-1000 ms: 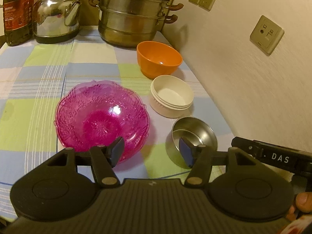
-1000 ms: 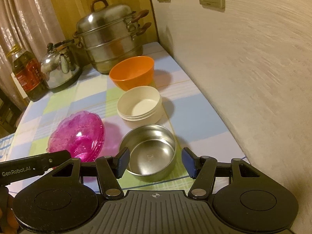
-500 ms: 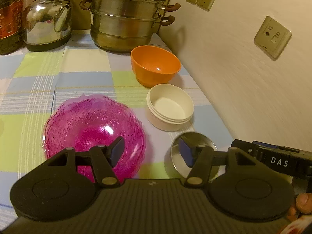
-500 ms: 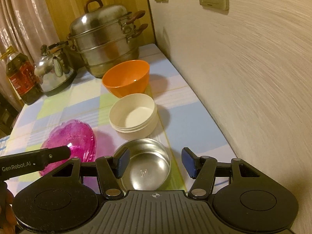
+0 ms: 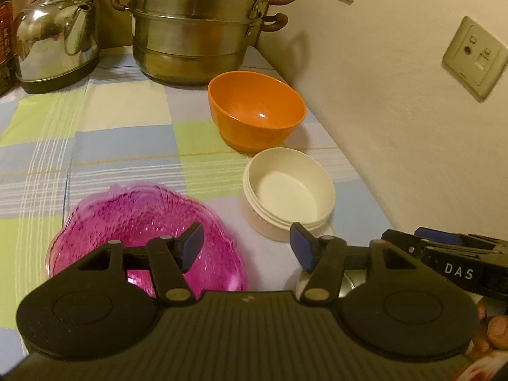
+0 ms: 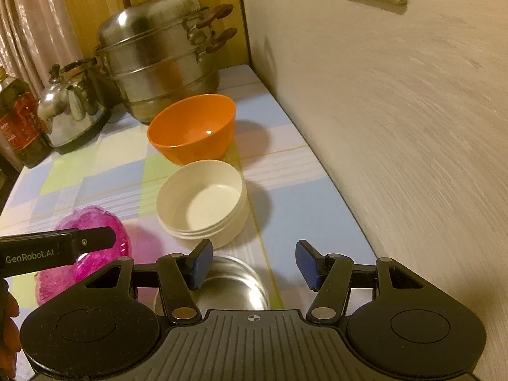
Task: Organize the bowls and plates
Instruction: 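Move both grippers to the rim of the cream bowl stack, then close both grippers on the rim of the cream bowls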
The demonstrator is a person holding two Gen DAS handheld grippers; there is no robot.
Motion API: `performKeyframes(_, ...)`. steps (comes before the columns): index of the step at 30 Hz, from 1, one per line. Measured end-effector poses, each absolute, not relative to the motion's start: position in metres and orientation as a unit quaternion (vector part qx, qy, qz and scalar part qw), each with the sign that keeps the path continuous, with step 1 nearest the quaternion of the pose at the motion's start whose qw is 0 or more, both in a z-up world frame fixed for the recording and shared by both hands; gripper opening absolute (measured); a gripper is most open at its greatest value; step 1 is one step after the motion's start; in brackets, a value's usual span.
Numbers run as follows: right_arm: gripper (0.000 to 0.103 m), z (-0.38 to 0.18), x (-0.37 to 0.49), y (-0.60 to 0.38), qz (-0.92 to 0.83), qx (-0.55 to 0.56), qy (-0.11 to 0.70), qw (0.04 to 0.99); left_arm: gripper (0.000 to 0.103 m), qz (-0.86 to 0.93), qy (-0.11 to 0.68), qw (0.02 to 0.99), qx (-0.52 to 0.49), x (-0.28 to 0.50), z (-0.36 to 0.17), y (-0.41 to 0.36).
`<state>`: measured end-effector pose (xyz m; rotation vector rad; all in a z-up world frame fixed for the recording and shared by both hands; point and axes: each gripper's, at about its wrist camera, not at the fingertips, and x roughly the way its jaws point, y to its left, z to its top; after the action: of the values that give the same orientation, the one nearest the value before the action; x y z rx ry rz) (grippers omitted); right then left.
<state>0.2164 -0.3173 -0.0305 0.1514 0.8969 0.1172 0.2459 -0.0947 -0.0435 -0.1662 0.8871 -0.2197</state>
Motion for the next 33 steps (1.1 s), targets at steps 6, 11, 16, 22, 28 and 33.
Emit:
performKeyframes(6,0.059,-0.038,0.235,-0.314,0.059,0.069,0.436,0.895,0.053,-0.107,0.433,0.892,-0.075,0.270,-0.053,-0.095)
performKeyframes(11,0.059,-0.044,0.249,-0.312,0.060,0.067,0.438,0.895,0.049,-0.110,0.439,0.889,-0.072,0.287,-0.060,-0.096)
performKeyframes(16,0.058,-0.050,0.263,-0.314,0.064,0.082,0.438,0.893,0.046,-0.115,0.446,0.885,-0.073,0.303,-0.068,-0.097)
performKeyframes(22,0.049,-0.058,0.284,-0.318,0.072,0.105,0.441,0.888,0.041,-0.122,0.456,0.878,-0.076,0.319,-0.079,-0.102)
performKeyframes(28,0.043,-0.069,0.306,-0.315,0.087,0.116,0.455,0.878,0.032,-0.128,0.470,0.870,-0.072,0.334,-0.091,-0.110)
performKeyframes(33,0.037,-0.079,0.318,-0.311,0.091,0.118,0.471,0.869,0.027,-0.131,0.478,0.865,-0.074,0.343,-0.098,-0.113)
